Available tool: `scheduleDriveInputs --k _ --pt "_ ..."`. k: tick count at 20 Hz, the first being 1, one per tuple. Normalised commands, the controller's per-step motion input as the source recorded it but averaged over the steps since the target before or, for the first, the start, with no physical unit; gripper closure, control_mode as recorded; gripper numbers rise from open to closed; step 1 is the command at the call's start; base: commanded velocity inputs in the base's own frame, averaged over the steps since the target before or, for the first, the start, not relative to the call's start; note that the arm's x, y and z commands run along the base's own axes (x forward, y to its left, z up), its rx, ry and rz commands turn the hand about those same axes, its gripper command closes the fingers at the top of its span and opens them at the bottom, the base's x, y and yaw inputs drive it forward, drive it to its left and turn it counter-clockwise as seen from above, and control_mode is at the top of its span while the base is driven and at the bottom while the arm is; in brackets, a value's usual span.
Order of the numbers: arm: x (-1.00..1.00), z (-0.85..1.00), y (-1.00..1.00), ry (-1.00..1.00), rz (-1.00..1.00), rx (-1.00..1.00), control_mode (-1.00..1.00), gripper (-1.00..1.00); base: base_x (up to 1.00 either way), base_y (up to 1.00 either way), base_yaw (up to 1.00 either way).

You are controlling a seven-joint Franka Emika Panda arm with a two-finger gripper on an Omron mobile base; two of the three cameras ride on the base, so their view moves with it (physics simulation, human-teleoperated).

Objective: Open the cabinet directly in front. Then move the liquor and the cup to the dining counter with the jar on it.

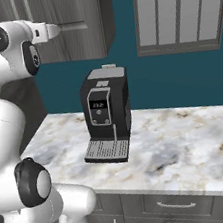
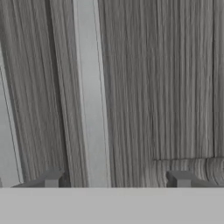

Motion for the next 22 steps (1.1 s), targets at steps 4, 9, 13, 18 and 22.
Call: scheduleDriveInputs --k 4,9,13,18,22 --pt "0.0 0.0 0.0 0.0 0.0 0.0 -1.0 1.0 0.0 0.0 0.0" --pt "-0.64 0.2 -0.28 -0.09 0.0 0.0 -1.0 1.0 0.0 0.0 0.0" --pt "-1.0 0.39 -0.69 -0.14 -0.01 0.0 -1.0 1.0 0.0 0.0 0.0" --pt "-1.0 0.45 -0.9 -0.1 -0.05 -0.01 -1.0 1.0 0.0 0.0 0.0" --pt "-0.98 0.42 -1.0 -0.02 -0.09 0.0 -1.0 1.0 0.0 0.0 0.0"
